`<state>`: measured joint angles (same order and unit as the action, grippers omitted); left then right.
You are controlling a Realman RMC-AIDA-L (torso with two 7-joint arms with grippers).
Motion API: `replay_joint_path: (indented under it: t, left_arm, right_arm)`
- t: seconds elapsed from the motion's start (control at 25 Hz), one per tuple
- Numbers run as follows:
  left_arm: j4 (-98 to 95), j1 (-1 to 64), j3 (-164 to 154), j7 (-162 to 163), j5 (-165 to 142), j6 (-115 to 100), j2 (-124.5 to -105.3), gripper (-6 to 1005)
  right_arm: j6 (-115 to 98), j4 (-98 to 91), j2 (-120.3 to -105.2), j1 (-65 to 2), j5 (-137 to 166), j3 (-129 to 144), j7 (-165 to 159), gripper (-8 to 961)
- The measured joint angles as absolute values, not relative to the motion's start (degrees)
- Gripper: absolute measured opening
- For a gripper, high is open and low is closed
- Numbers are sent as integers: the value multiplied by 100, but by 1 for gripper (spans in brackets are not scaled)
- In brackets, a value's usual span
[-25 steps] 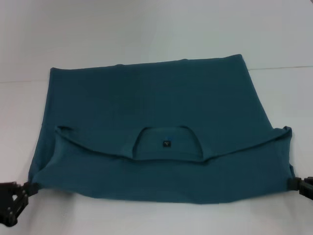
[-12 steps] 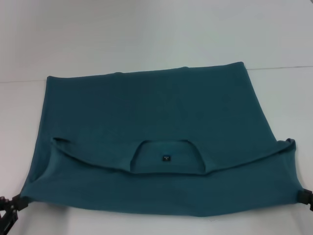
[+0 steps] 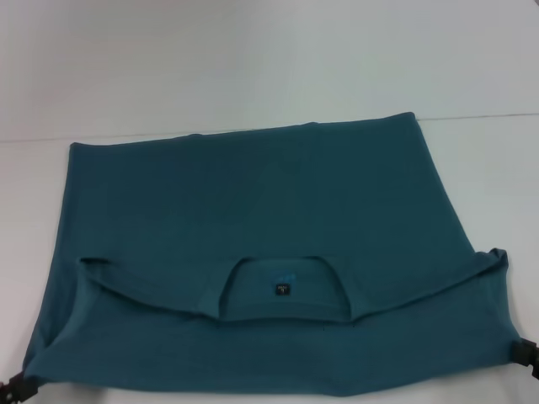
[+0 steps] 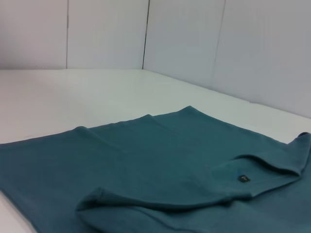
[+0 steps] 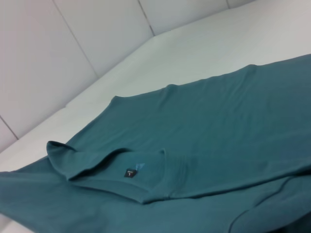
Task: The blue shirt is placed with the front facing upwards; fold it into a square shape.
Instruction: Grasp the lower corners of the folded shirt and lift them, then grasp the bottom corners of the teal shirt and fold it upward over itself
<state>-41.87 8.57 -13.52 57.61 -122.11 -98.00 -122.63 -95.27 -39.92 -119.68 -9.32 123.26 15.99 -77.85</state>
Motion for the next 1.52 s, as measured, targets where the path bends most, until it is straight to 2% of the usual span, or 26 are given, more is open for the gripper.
replay_joint_path:
  t: [0.52, 1.52]
  left_arm:
    - [-4267, 552, -1170, 5643, -12244, -10234, -12305, 11]
    - [-4121, 894, -1792, 5912, -12454, -9659, -12361, 12]
  right_arm:
    - [-9751, -3942, -11973, -679, 12332, 1495, -7508, 53]
    - [-9504, -3779, -11964, -914, 12346, 1547, -7489, 60]
